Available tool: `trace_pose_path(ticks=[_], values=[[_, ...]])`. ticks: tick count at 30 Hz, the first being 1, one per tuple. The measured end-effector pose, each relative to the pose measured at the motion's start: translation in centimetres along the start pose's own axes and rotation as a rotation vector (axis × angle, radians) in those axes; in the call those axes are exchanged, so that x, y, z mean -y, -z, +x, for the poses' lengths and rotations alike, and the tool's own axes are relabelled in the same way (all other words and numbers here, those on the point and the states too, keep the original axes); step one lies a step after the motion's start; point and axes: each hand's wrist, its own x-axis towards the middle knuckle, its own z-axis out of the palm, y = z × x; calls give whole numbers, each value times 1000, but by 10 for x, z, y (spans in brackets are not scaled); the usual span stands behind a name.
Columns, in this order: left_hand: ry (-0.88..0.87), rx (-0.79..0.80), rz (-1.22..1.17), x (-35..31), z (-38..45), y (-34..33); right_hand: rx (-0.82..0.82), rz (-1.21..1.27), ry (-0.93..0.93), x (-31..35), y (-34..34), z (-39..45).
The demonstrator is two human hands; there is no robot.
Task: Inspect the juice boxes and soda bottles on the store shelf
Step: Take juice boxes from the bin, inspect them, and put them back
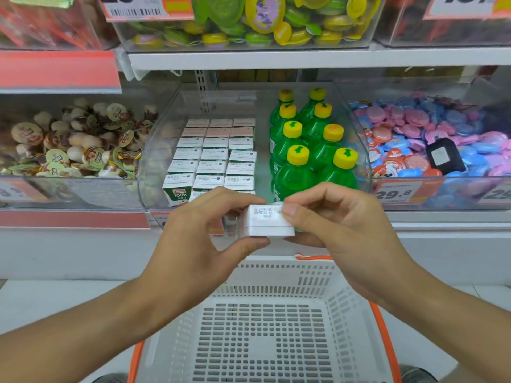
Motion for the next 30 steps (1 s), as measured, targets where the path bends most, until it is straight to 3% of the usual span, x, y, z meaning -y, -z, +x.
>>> trace_pose_path(ticks=[16,24,27,30], values=[[137,-20,-178,-1,-2,0,120,-164,28,4,3,0],[219,-84,-393,-3,-2,-1,91,-200,10,1,0,2],[280,-91,-486,-3,-1,-3,173,-271,-58,3,-3,1],[348,-97,-583,-3,1,-6,218,-183,-111,4,-6,1]])
